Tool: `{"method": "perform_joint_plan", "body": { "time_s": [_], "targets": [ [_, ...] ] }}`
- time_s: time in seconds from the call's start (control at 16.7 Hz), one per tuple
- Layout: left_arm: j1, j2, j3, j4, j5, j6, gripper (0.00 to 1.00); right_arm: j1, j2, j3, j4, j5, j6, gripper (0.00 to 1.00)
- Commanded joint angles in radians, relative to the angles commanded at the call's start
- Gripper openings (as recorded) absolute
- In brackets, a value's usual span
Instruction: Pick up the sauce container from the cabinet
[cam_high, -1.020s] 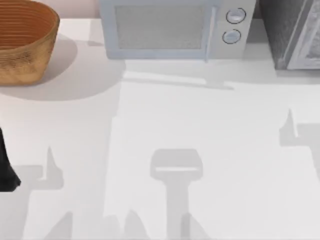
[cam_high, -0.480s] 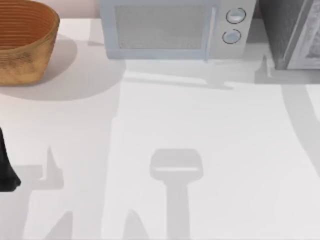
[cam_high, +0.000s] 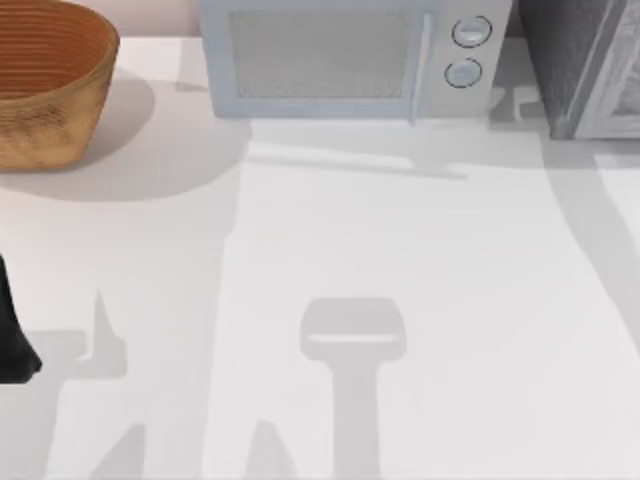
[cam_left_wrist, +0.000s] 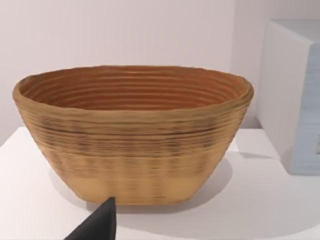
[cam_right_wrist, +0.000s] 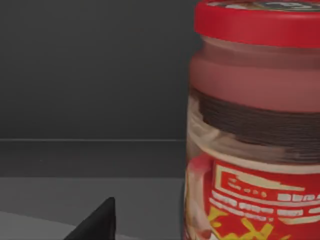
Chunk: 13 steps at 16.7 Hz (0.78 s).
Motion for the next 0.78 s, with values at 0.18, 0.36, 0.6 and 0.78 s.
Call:
{"method": "perform_joint_plan", "body": {
  "time_s": [0.18,0.36,0.6,0.78],
  "targets": [
    [0.000,0.000,0.000,0.000,0.000,0.000,1.00,0.000,0.000,0.000,0.000,0.000,0.000,1.00],
    [0.000,0.000,0.000,0.000,0.000,0.000,1.00,-0.016,0.001,0.000,0.004,-0.011,0.001,1.00],
    [0.000,0.000,0.000,0.000,0.000,0.000,1.00,-0.054,0.017,0.005,0.008,-0.044,0.005,1.00],
    [0.000,0.000,0.000,0.000,0.000,0.000,1.00,-0.050,0.013,0.004,0.008,-0.042,0.005,1.00]
  ]
}}
